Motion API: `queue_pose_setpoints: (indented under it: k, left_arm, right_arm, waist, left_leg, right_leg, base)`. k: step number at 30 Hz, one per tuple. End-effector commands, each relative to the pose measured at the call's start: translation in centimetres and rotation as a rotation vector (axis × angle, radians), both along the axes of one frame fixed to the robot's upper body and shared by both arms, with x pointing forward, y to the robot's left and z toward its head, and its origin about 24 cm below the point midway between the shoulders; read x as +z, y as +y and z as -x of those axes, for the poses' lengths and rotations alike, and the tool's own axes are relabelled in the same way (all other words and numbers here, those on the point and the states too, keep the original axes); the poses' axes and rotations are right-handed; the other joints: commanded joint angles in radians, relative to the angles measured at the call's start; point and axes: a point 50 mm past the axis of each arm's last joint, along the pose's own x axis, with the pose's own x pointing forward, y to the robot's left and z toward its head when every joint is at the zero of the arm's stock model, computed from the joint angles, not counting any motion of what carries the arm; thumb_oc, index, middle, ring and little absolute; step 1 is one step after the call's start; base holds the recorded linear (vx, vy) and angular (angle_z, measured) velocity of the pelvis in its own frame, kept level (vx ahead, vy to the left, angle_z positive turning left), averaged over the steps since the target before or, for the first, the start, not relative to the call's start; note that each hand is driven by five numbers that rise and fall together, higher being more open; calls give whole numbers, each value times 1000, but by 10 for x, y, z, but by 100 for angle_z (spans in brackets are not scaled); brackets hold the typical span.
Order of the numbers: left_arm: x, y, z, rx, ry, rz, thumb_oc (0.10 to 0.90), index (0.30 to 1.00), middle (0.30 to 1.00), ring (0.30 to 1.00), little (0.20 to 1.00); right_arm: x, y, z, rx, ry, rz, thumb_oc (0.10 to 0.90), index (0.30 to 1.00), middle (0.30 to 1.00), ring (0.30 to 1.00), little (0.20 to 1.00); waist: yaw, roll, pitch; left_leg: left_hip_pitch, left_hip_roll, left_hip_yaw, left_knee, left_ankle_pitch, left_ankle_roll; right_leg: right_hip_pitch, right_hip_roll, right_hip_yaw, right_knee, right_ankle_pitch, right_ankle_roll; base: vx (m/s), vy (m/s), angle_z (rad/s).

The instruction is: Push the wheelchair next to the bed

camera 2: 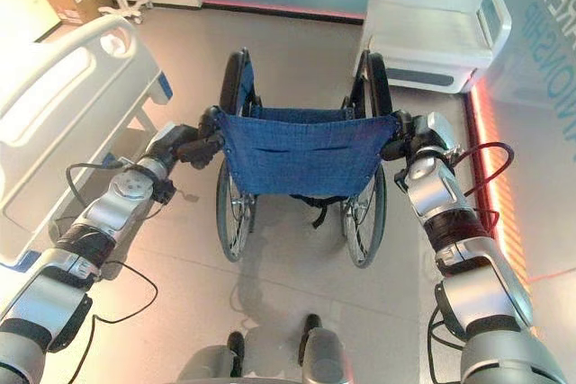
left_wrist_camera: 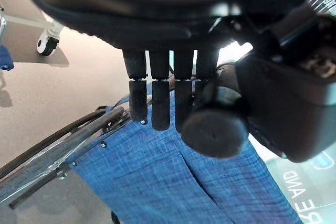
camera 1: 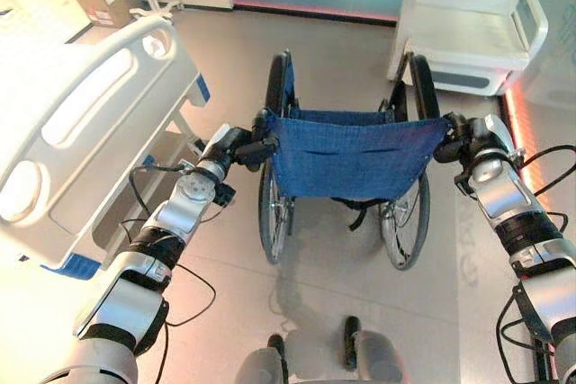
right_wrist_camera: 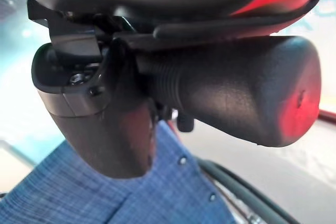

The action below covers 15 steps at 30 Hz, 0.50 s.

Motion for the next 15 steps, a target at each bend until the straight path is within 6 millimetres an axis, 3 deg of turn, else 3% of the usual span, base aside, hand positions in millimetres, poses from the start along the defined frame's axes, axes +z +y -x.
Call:
queue_pose_setpoints:
  k: [1,3,4,6,7,8,10,11,12,14,15]
  left_arm:
    - [-6,28,8,44,25,-163,400,300,300,300,300]
    - [-5,32,11,45,22,-168,400,300,300,300,300]
    - [-5,36,14,48,16,-169,400,300,300,300,300]
    - [-7,40,18,66,10,-137,400,300,300,300,300]
    - [-10,41,19,75,13,-115,400,300,300,300,300]
    - [-12,41,20,79,14,-106,400,300,300,300,300]
    - [-17,42,23,97,32,-74,400,300,300,300,300]
    - [-18,42,23,99,34,-68,400,300,300,300,300]
    - [-16,42,22,107,27,-46,400,300,300,300,300]
    - [-14,44,21,118,27,-39,400,300,300,300,300]
    - [-21,41,21,121,53,-31,400,300,300,300,300]
  right_arm:
    - [-26,27,10,305,103,77,400,300,300,300,300]
    - [-26,24,13,299,98,78,400,300,300,300,300]
    - [-28,21,14,294,95,81,400,300,300,300,300]
    - [-31,24,13,298,92,83,400,300,300,300,300]
    - [-33,29,11,304,90,88,400,300,300,300,300]
    - [-34,31,11,307,89,89,400,300,300,300,300]
    - [-32,36,9,318,92,100,400,300,300,300,300]
    - [-31,37,8,320,92,104,400,300,300,300,300]
    - [-25,36,5,326,89,118,400,300,300,300,300]
    - [-19,33,2,331,94,117,400,300,300,300,300]
    - [-28,31,2,325,122,83,400,300,300,300,300]
  waist:
    - [-35,-50,-23]
    - [-7,-67,5]
    - [20,-58,42]
    - [50,-39,68]
    - [67,-17,78]
    - [77,-11,88]
    - [127,23,94]
    - [135,23,96]
    - [152,25,95]
    - [156,21,81]
    - [164,12,59]
  left_leg:
    - [35,14,-35,260,272,8]
    - [-147,-29,-45,403,290,21]
    - [-280,-53,-45,449,296,23]
    - [-315,-83,-23,311,309,31]
    - [-301,-77,-8,167,346,25]
    - [-291,-77,-2,103,369,20]
    - [-339,-105,-22,-139,475,-16]
    - [-339,-112,-23,-173,486,-18]
    - [-337,-120,-11,-222,475,-15]
    - [-303,-123,7,-208,393,15]
    - [-284,-130,1,-167,303,43]
  right_leg:
    - [83,15,18,-109,55,-40]
    - [125,14,31,-115,49,-54]
    - [161,27,46,-102,35,-60]
    - [206,49,64,-103,21,-53]
    - [238,81,68,-115,9,-49]
    - [258,91,72,-123,3,-48]
    - [330,148,116,-155,-22,-43]
    - [343,149,124,-159,-29,-42]
    - [357,148,133,-155,-51,-38]
    - [340,129,118,-128,-76,-30]
    - [347,100,99,-93,-111,-20]
  base:
    - [342,-263,21]
    - [348,-219,-6]
    - [390,-113,-17]
    - [492,-6,-11]
    - [491,59,-22]
    - [489,93,-27]
    - [556,130,-43]
    - [539,174,-51]
    - [346,180,-62]
    - [367,213,-74]
    - [337,166,-45]
